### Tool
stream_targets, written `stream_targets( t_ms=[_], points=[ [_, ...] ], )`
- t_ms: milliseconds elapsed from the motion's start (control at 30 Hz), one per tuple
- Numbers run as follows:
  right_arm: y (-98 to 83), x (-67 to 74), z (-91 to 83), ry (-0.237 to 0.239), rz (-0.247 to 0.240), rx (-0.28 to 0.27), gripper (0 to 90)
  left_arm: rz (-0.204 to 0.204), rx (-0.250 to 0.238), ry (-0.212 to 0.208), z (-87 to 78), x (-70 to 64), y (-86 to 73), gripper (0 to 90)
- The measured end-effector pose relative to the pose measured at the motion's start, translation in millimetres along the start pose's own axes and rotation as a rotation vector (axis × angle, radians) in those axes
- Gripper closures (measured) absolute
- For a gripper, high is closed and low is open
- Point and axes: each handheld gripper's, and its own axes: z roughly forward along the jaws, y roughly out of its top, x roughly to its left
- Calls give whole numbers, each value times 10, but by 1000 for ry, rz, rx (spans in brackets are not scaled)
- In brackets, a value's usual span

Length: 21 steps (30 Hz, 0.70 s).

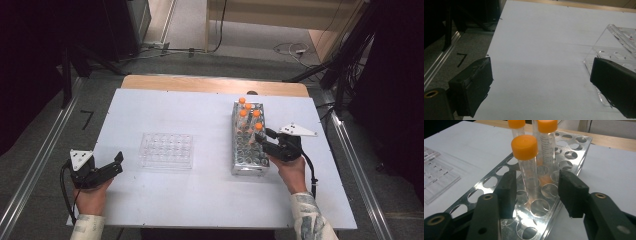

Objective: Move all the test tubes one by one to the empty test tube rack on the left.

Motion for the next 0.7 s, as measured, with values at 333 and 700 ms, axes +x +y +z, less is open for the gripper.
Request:
stream_targets(
  t_ms=[333,700],
  points=[
    [41,13,118,30,-44,4,633,-8,2,0,3,10,0,45],
    [57,15,173,24,-62,15,713,-11,5,0,-2,20,1,45]
  ],
)
